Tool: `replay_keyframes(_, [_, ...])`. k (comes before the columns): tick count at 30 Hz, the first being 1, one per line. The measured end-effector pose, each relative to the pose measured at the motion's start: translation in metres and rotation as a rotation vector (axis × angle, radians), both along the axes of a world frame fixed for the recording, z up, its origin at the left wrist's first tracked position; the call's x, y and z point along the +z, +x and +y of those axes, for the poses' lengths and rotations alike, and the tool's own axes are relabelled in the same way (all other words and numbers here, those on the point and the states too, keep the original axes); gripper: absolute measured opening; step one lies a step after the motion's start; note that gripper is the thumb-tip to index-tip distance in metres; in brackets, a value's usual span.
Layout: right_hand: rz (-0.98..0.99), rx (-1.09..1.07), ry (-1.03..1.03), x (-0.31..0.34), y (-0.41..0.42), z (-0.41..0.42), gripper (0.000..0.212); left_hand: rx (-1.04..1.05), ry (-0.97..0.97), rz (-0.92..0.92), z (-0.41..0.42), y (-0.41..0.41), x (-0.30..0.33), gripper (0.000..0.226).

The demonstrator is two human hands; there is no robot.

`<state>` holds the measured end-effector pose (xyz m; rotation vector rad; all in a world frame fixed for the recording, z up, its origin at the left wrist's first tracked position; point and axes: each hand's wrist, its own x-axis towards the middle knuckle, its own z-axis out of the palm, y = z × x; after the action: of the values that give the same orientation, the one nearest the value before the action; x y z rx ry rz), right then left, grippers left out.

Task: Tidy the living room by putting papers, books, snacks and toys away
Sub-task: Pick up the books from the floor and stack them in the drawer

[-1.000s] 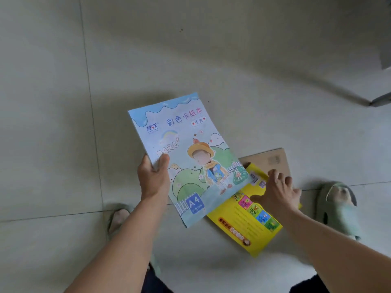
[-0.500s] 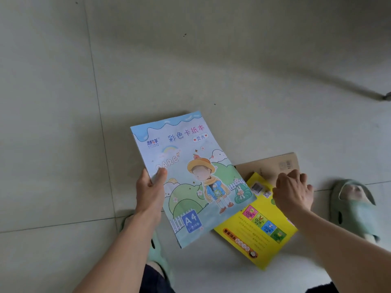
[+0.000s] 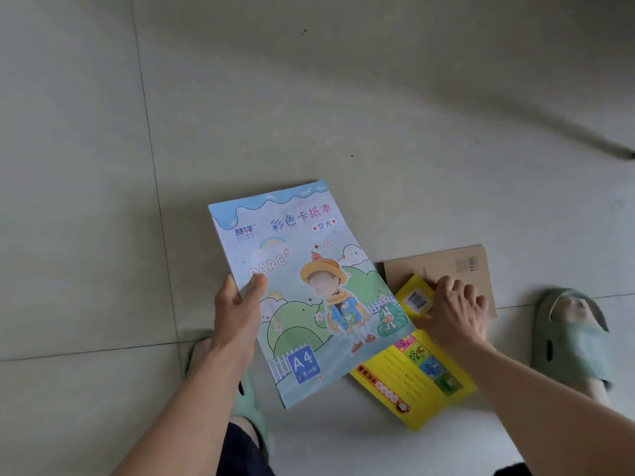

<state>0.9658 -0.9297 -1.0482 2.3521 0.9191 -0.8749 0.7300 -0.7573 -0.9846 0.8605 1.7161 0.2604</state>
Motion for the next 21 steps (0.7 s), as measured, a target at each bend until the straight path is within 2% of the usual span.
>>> replay_keyframes(3, [0.120,-0.056,0.044,0.008,0.008,-0.001,0.042,-0.017,-0.030,0.001,-0.001,0.000,0.006,0.015])
replay_keyframes(6, [0.385,-0.201,0.176,0.027,0.011,0.000,0.015,-0.035,-0.041,-0.016,-0.001,0.002,0.022,0.020])
replay_keyframes(8, [0.544,-0.256,0.220,0.043,0.017,0.011,0.020,-0.034,-0.046,-0.026,0.002,0.005,0.034,0.019])
replay_keyframes(9, [0.564,-0.244,0.227,0.053,0.023,0.022,0.019,-0.028,-0.039,-0.027,0.005,0.008,0.041,0.016])
replay_keyframes(11, [0.541,-0.243,0.307,0.072,0.037,0.048,0.014,-0.022,-0.027,-0.018,0.012,0.015,0.052,0.012])
replay_keyframes(14, [0.421,-0.228,0.480,0.099,0.059,0.094,0.018,-0.034,0.034,0.002,0.026,0.026,0.066,0.011])
replay_keyframes(18, [0.341,-0.163,0.791,0.136,0.068,0.146,0.023,-0.082,0.066,0.022,0.039,0.039,0.078,0.008])
replay_keyframes(21, [0.280,0.205,1.045,0.162,0.054,0.168,0.021,-0.051,0.057,-0.038,0.044,0.055,0.088,0.009])
